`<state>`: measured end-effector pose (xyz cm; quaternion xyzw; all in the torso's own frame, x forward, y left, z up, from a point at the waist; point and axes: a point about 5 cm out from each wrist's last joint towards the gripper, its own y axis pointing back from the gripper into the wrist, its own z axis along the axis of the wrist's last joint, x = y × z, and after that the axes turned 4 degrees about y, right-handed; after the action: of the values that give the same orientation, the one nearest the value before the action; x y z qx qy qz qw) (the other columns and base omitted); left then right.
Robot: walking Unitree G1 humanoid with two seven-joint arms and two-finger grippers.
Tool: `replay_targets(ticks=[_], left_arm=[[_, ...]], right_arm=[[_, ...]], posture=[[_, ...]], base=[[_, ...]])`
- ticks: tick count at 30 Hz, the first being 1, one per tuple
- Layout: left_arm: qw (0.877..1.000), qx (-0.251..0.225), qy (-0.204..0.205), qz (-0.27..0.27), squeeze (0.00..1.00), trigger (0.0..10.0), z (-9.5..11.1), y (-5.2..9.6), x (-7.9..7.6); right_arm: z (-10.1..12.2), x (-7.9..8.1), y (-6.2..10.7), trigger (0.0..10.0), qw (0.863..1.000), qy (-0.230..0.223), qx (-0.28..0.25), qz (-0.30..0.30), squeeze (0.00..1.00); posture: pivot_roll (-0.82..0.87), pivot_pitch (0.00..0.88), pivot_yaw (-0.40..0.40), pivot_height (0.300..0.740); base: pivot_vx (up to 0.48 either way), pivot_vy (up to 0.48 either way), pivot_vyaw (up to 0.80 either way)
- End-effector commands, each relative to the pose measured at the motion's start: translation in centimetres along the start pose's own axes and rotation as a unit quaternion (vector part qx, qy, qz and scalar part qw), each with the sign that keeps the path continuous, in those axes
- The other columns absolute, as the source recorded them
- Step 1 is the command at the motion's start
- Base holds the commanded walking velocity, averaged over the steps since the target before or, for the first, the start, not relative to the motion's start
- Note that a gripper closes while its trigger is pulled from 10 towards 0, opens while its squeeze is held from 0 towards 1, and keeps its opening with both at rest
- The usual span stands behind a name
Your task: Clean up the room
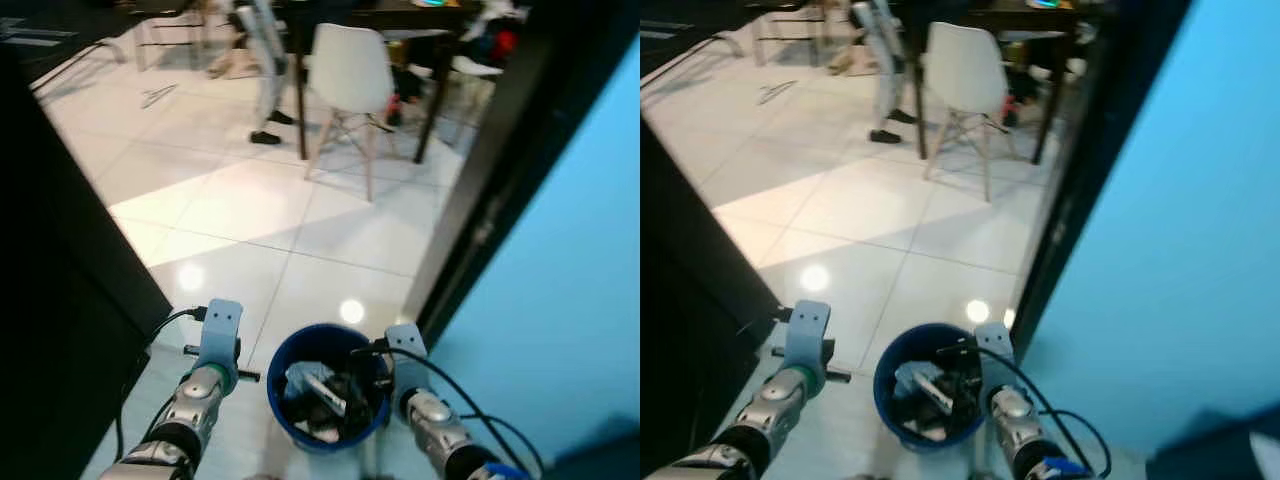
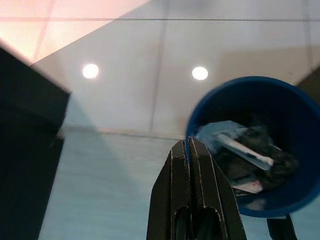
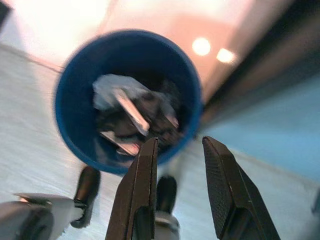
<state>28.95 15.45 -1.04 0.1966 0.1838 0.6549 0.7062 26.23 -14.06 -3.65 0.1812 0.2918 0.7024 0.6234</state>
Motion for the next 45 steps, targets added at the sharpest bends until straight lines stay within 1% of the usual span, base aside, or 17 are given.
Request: replay_targets(ticks=[1,45], left_arm=[[1.000,0.015,-0.001,-0.003,0.00,10.0,-0.67,0.13,-0.15],[1.000,0.015,-0.004,-0.013,0.00,10.0,-0.62,0.09,-0.48]], right_arm=[[-0.91,0.29,0.17,10.0,1.000,0.002,0.018,0.004,0.00],[-1.20,0.23,0.22,10.0,1.000,0.003,0.027,0.006,0.00]], posture=[[0.10,0.000,0.099,0.740],[0.10,0.000,0.096,0.740]], base=[[0.000,0.000,-0.80],[0.000,0.000,-0.80]])
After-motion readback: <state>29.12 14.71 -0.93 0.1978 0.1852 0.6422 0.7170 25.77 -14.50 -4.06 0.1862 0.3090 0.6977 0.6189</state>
